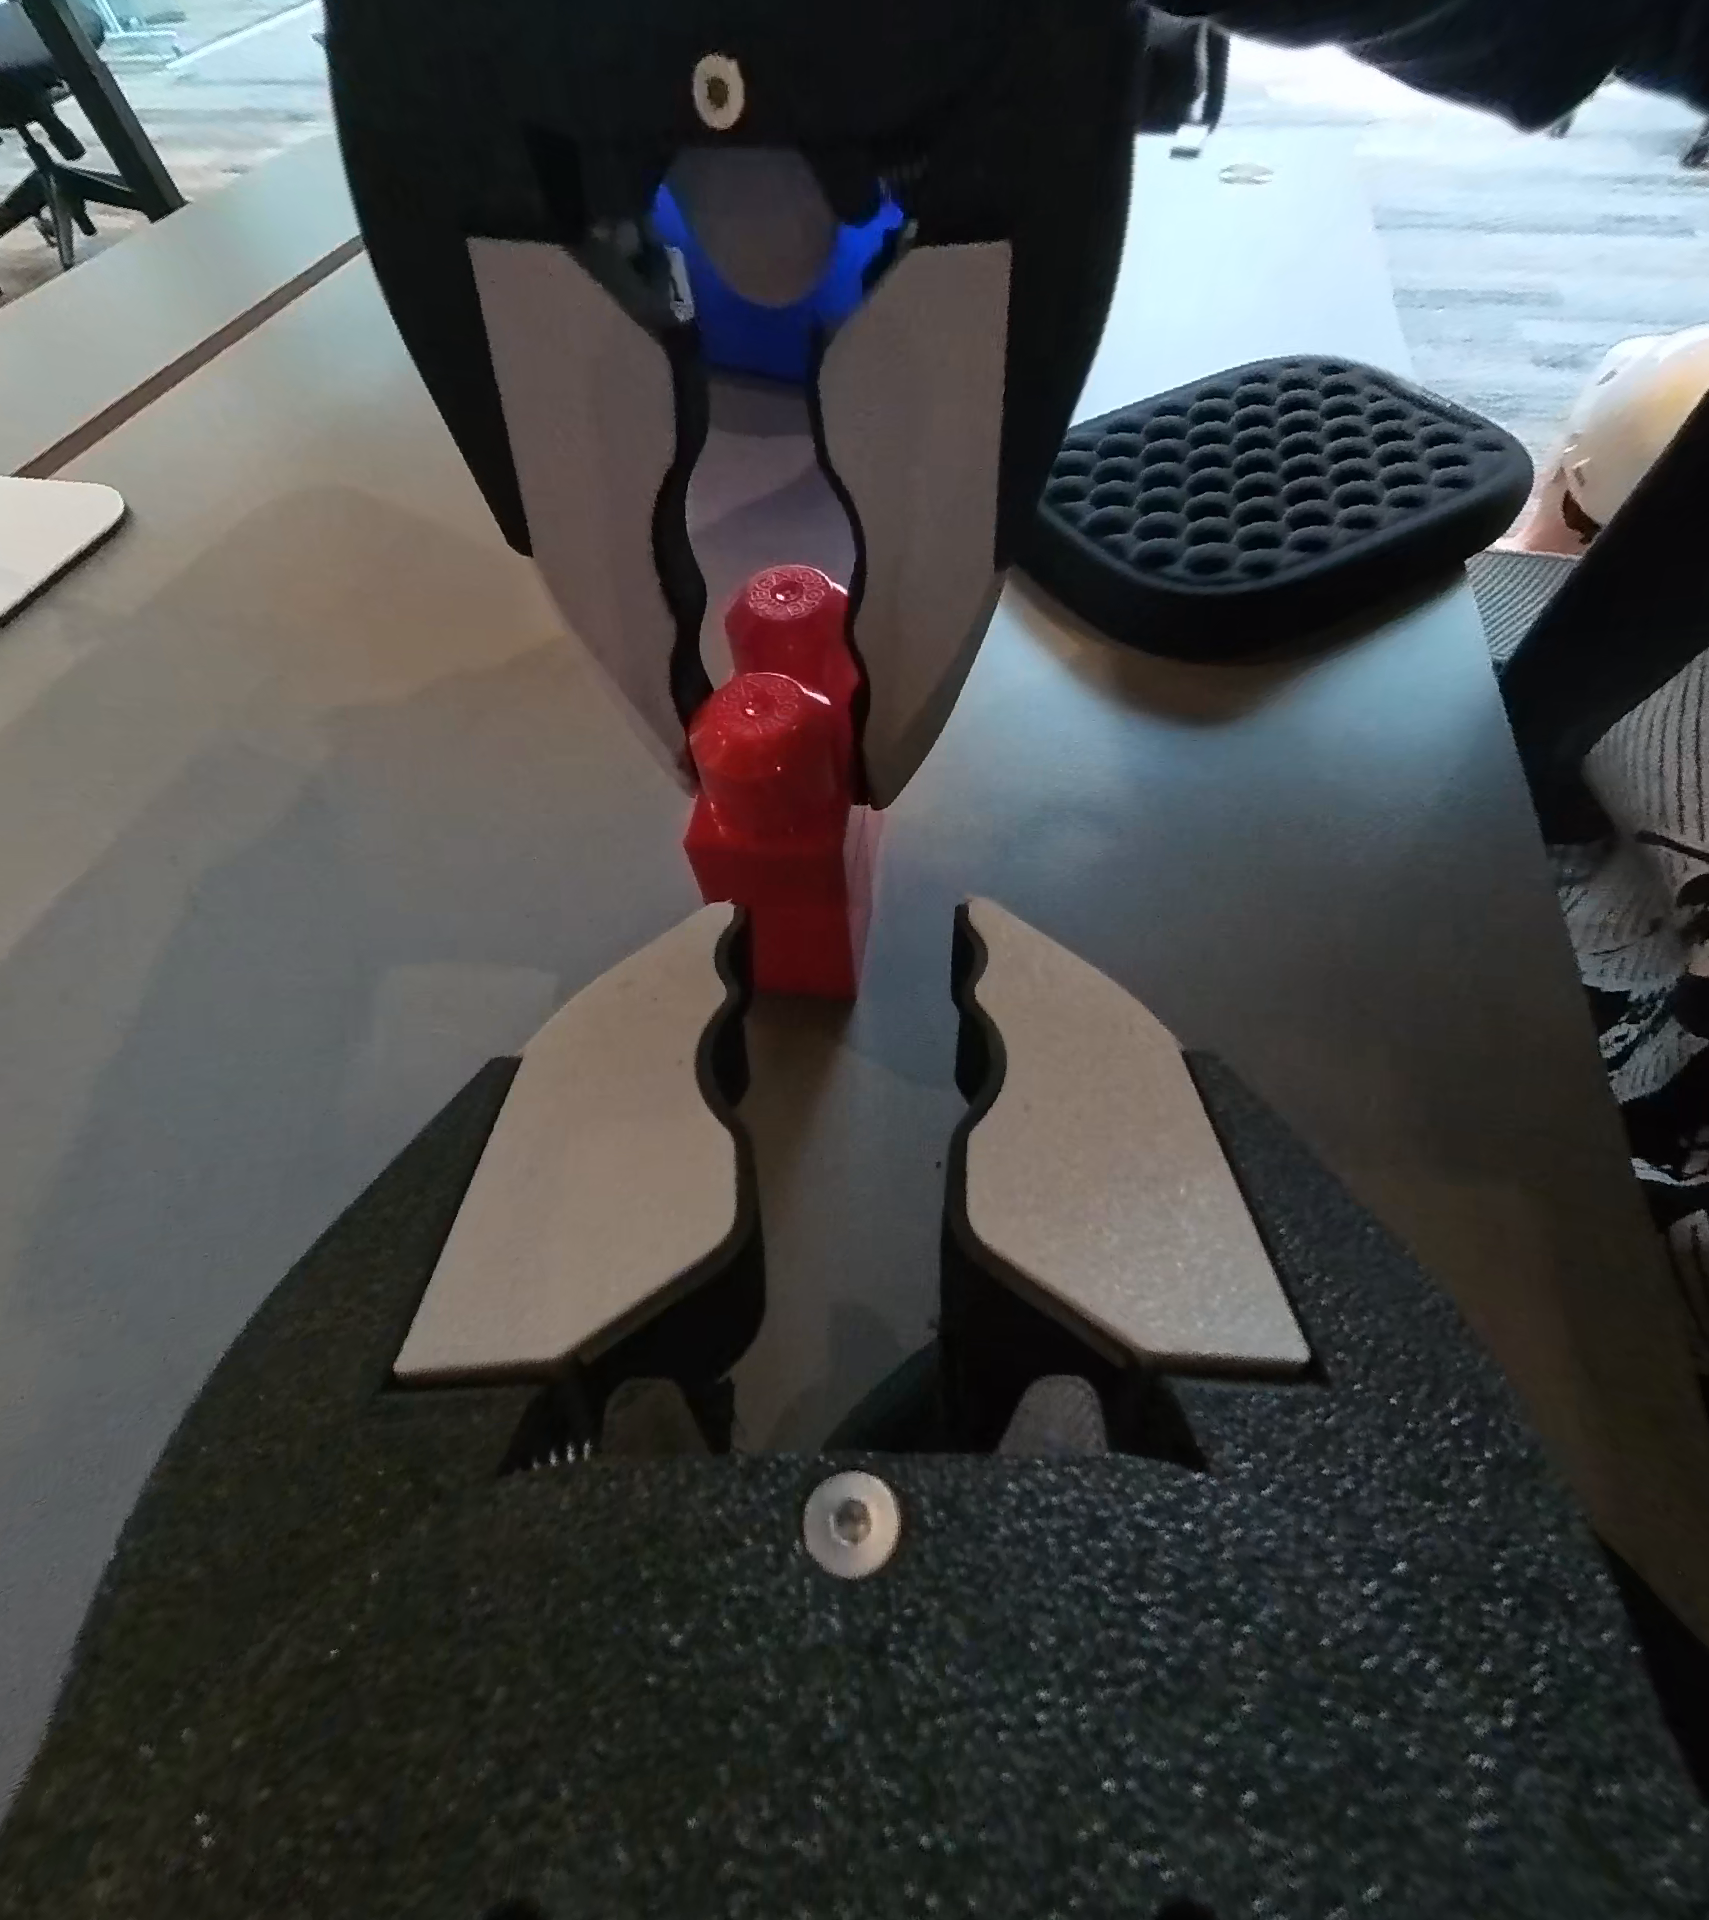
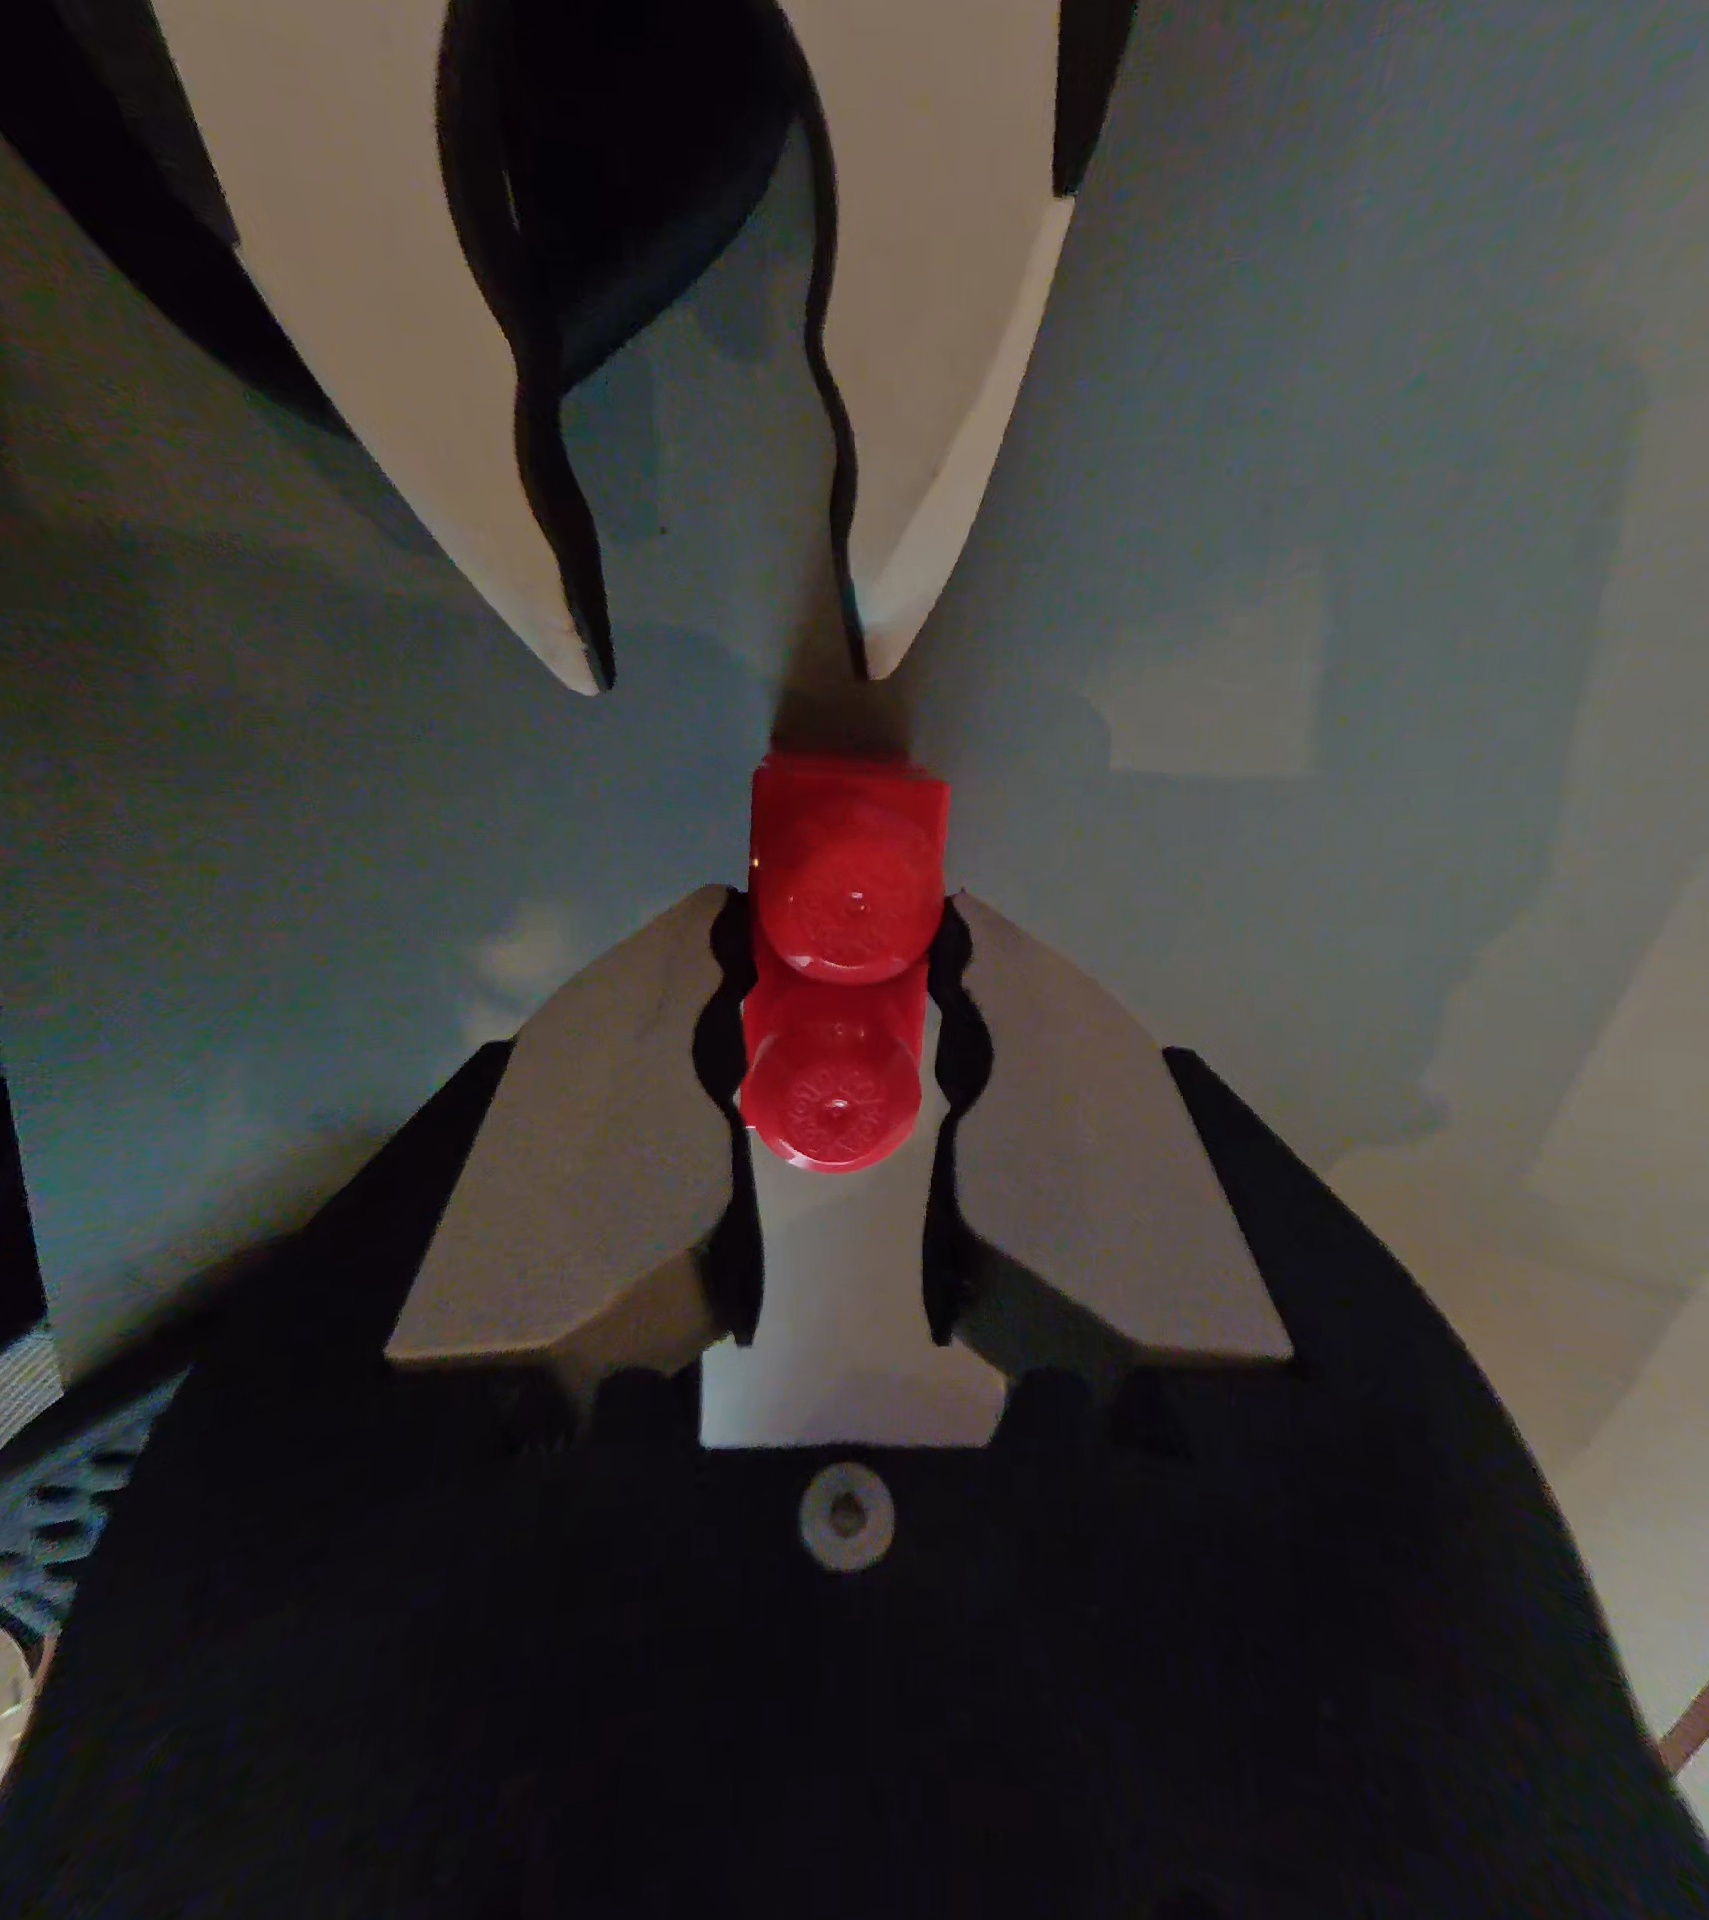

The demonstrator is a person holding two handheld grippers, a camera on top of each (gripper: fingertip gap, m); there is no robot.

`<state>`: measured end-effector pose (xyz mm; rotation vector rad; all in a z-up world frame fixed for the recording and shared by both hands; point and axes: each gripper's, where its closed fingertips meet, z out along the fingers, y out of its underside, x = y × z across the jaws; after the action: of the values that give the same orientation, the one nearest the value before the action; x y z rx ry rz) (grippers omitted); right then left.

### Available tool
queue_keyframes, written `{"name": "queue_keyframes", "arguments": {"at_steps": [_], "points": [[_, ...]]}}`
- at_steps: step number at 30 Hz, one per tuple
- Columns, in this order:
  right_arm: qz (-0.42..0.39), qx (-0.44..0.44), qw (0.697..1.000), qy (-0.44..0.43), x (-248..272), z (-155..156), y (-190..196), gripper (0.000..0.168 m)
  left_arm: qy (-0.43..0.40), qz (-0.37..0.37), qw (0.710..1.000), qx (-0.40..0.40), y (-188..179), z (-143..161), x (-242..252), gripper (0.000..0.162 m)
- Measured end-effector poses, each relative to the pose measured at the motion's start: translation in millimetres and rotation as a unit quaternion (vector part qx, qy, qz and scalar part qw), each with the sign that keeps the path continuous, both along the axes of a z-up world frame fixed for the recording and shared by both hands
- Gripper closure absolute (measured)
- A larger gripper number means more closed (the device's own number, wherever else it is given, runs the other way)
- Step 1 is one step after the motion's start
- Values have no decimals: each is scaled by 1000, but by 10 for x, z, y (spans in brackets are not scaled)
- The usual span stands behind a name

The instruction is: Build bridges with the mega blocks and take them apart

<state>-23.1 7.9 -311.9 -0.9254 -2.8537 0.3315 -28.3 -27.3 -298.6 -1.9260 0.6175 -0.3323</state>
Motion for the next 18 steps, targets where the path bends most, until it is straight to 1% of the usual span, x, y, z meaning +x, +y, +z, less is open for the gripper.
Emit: {"name": "queue_keyframes", "arguments": {"at_steps": [3, 4, 5, 6, 7, 9, 11, 13, 14, 15, 18], "points": [[-8, -5, 1000, 12, -19, -14, -8, 134, -2, 2, 1000, 5, 0, 16, -7, 126], [-12, 16, 1000, 5, -2, -77, 37, 119, -3, 3, 1000, 8, -1, 23, -10, 126], [-9, 40, 999, -10, 40, -146, 79, 91, -3, 4, 1000, 11, -3, 30, -13, 126], [-4, 45, 999, -22, 76, -181, 76, 82, -3, 5, 1000, 15, -5, 38, -14, 126], [-1, 30, 999, -22, 81, -167, 26, 81, -3, 6, 1000, 19, -6, 46, -17, 126], [-6, -8, 1000, -11, 44, -14, -54, 83, -3, 8, 1000, 23, -7, 57, -22, 126], [-7, -10, 1000, 9, -12, 192, 13, 87, -5, 10, 1000, 27, -8, 68, -28, 126], [0, 4, 1000, 6, -6, 339, 133, 100, -7, 9, 1000, 27, -8, 71, -29, 126], [2, 6, 1000, -3, 10, 370, 164, 104, -7, 9, 1000, 26, -7, 68, -28, 126], [2, 8, 1000, -11, 22, 375, 177, 113, -6, 9, 1000, 25, -6, 65, -28, 126], [19, 32, 999, -36, 64, 259, 160, 112, -2, 6, 1000, 21, -6, 50, -20, 126]]}}
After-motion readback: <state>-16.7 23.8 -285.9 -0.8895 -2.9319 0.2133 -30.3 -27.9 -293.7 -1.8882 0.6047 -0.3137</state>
